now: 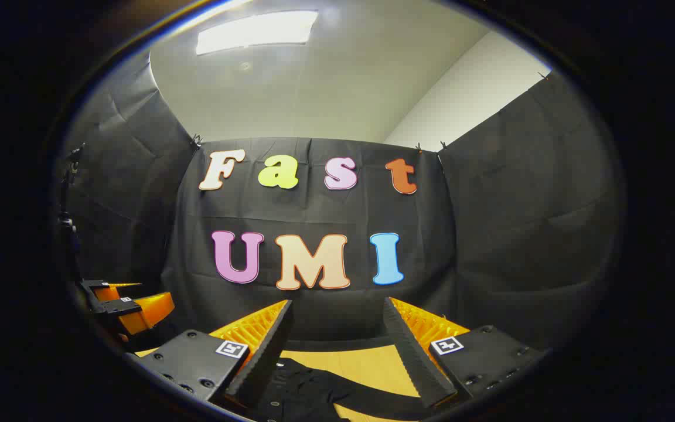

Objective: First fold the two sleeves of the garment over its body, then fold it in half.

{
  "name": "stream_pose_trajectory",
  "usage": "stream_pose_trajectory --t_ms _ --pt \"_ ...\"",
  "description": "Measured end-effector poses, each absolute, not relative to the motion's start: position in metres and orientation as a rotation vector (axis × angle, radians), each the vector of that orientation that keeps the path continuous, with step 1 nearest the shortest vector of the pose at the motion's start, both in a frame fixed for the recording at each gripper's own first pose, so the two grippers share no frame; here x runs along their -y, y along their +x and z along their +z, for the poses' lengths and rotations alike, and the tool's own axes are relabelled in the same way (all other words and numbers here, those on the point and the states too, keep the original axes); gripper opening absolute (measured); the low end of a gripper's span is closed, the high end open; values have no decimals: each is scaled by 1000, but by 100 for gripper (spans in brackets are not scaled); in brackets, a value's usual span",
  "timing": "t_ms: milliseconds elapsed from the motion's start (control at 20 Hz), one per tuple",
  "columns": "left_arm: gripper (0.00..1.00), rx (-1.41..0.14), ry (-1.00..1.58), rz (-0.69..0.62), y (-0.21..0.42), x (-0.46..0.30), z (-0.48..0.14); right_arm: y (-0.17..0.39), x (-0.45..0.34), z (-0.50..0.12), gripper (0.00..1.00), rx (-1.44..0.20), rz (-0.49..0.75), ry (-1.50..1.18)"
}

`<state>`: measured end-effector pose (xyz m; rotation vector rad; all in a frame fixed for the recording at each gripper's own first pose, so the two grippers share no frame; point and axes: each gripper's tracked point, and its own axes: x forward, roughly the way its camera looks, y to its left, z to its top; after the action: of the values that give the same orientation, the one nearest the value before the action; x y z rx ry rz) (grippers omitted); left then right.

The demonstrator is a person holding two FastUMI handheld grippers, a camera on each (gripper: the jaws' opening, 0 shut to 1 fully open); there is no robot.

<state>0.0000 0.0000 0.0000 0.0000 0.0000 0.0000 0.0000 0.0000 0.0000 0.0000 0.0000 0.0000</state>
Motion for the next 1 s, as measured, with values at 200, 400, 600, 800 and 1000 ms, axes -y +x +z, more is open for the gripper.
stream_pose_trajectory --t_ms 200,400,600,800,1000 --pt "92 -7 5 15 1 -8 -3 4 -7 -3 95 -7 17 2" --pt "92 -10 12 24 1 -15 -5 5 -16 -1 94 5 40 5" --pt "92 -8 16 25 3 -16 -5 7 -21 -4 94 2 49 -5" --pt "92 -10 16 25 3 -17 -6 7 -22 -10 97 -15 46 -3" --pt "92 -17 22 33 3 -20 -8 10 -19 -19 95 -36 50 -4"
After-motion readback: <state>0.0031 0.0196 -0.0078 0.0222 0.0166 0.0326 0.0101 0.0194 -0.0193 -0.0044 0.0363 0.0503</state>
